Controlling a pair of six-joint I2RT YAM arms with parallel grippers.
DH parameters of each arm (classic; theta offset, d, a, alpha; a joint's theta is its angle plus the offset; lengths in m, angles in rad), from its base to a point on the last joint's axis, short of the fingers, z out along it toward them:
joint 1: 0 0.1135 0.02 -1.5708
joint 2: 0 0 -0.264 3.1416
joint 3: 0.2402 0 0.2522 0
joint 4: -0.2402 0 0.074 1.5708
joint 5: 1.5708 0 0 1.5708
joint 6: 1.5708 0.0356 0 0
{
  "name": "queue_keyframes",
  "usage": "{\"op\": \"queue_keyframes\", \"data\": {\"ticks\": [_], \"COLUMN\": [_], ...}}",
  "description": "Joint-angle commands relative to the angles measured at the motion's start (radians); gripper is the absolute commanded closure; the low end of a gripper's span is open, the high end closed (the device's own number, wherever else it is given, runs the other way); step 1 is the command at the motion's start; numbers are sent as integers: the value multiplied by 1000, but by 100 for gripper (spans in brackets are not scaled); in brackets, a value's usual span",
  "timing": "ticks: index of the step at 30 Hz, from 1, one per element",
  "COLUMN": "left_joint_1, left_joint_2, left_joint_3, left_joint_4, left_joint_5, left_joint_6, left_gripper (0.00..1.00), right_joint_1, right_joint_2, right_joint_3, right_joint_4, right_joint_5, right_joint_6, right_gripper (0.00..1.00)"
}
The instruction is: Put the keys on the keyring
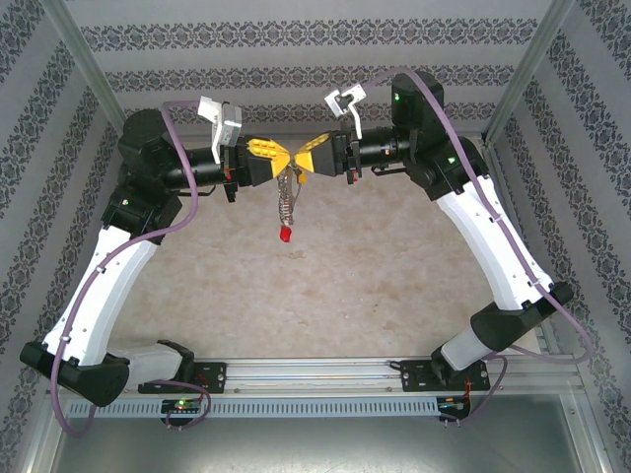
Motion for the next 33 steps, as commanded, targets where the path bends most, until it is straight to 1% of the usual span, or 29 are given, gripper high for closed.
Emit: {"op": "queue_keyframes", "data": {"ticks": [1,9,21,27,31,32,33], "left_joint_1": [8,9,9,8,9,9,8], "left_joint_2": [-17,-25,-25,-26,-32,-31,-32], "left_joint_3": [10,11,27,37,25,21,15], "left_joint_4": [51,-4,-82,-165,-178,-175,-168], "left_joint_5": [41,7,-20,-50,-68,-69,-68], "left_joint_6": [7,55,122,191,203,201,195], "left_gripper": [100,100,100,100,100,98,93], "right_joint_1": [-15,-15,-15,-15,-16,-16,-16], "right_joint_2": [12,-4,-22,-20,-15,-15,-14], "right_joint_3": [-8,-8,-1,10,16,15,16], "right_joint_4": [47,72,71,72,64,59,54], "right_joint_5": [-15,-55,-61,-60,-54,-51,-47], "right_joint_6": [39,72,79,80,74,70,65], "right_gripper": [100,100,100,100,100,100,100]}}
